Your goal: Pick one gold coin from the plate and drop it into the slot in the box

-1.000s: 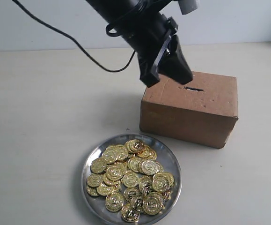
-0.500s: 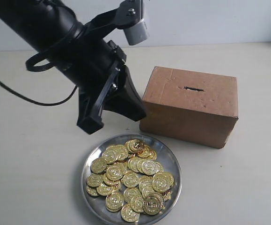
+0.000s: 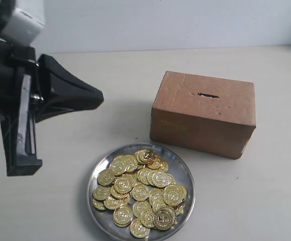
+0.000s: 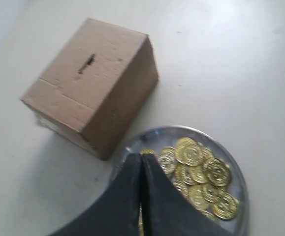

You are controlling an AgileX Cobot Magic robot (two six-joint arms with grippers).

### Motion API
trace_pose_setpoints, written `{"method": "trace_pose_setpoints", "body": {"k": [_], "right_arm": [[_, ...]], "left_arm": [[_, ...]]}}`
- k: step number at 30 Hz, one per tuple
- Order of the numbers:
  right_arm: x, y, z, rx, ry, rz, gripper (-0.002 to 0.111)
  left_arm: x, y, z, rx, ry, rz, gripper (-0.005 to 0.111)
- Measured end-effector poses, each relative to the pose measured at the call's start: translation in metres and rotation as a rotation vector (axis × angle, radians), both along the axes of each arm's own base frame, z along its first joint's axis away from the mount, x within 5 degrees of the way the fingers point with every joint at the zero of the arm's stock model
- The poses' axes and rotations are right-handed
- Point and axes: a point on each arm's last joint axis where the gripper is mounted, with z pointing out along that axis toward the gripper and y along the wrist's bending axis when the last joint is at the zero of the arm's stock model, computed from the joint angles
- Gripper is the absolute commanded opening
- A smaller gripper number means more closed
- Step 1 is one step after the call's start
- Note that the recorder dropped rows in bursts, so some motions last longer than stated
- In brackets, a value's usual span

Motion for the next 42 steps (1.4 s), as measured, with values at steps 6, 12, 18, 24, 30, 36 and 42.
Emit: {"method": "trace_pose_setpoints", "body": {"k": [6, 12, 18, 24, 30, 36, 42], "right_arm": [[-0.013, -0.031, 0.008, 0.097, -0.069, -0.236, 0.000], [-0.036, -0.050, 0.015, 0.159, -0.182, -0.366, 0.000], [-0.047, -0.054, 0.017, 0.184, -0.224, -0.367, 0.000], [-0.049, -0.055, 0.017, 0.190, -0.233, -0.367, 0.000], [-0.047, -0.053, 0.021, 0.219, -0.289, -0.345, 0.000], [-0.030, -0.038, 0.032, 0.331, -0.637, -0.196, 0.000], [-0.029, -0.034, 0.011, 0.260, -0.775, -0.123, 0.000]], "left_arm": [[-0.009, 0.025, 0.019, -0.146, -0.214, 0.173, 0.000], [-0.011, 0.035, 0.028, -0.190, -0.292, 0.238, 0.000], [-0.011, 0.037, 0.028, -0.191, -0.294, 0.240, 0.000], [-0.011, 0.037, 0.028, -0.191, -0.294, 0.240, 0.000], [-0.016, 0.040, 0.033, -0.211, -0.314, 0.241, 0.000], [-0.028, 0.064, 0.034, -0.239, -0.366, 0.316, 0.000], [-0.044, 0.098, 0.000, -0.207, -0.380, 0.468, 0.000]]}}
